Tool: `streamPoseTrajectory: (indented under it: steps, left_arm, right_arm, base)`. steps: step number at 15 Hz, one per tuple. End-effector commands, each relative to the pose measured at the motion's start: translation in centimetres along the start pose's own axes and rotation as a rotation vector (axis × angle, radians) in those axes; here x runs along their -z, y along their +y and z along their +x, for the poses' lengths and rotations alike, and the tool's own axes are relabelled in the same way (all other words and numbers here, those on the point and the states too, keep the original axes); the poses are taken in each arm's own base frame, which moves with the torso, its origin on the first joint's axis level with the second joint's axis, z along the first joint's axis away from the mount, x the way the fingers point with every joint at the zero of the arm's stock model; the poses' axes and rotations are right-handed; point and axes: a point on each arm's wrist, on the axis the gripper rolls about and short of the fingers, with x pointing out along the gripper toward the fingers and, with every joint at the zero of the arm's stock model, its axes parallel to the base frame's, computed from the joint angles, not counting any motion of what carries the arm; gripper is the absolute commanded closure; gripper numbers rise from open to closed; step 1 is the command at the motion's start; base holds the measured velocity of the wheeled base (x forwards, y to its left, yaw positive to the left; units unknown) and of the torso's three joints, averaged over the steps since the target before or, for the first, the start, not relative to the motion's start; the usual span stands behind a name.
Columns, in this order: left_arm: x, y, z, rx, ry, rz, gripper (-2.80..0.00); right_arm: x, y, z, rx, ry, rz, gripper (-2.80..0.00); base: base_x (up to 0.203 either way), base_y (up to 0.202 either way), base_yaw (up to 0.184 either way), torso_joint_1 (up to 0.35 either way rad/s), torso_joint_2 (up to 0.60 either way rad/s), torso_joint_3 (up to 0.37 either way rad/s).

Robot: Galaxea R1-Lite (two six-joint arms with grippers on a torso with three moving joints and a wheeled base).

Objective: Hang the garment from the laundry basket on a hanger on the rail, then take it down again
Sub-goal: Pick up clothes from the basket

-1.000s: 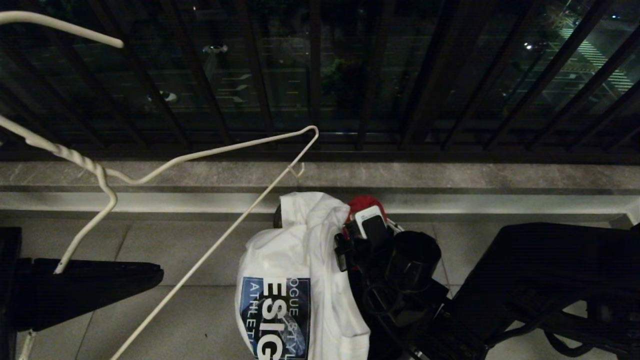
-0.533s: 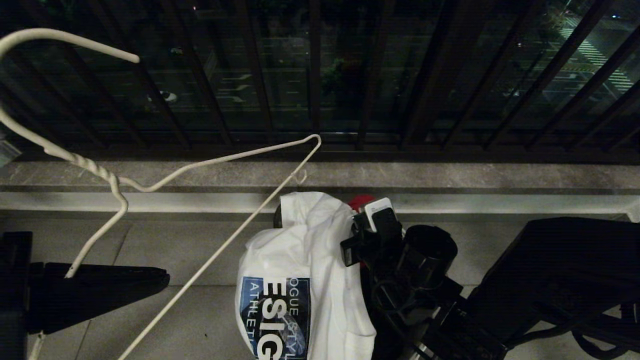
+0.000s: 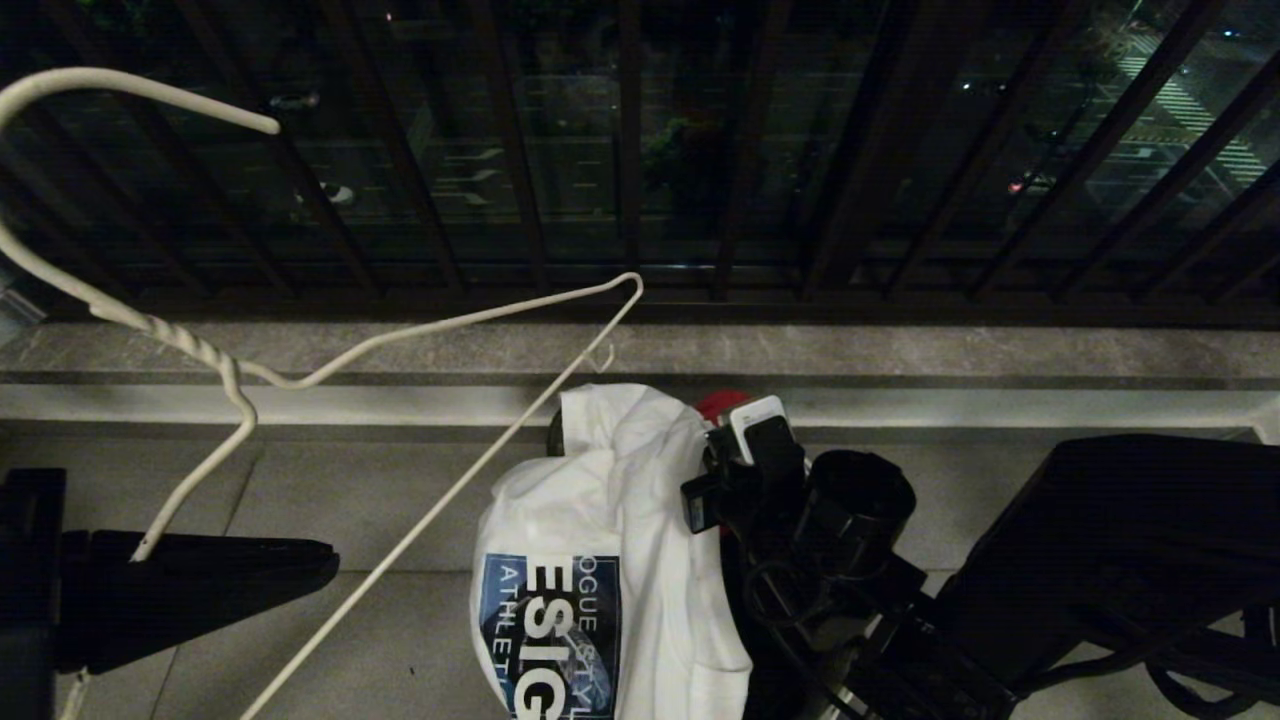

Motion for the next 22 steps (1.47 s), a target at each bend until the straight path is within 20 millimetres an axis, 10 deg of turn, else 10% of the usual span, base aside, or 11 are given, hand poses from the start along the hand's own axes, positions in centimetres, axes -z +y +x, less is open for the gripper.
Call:
streamPoseTrajectory:
  steps: [1,22]
  left_arm:
    - [0.22,0.04,0.14,0.0,0.011,-0.001,0.0]
    - [0.76,0.18,0.71,-0.003,0.043,0.024,0.0]
  right_arm:
    - [-0.05,0.0,0.01,0.003,-0.007,0.001,0.0]
    - [0.63,0.24,0.08,0.0,0.01,-0.008,0.0]
  base:
    - [0.0,0.0,0.0,0.0,0.0,0.0]
    - [0.0,0.0,0.0,0.002,0.0,0.153]
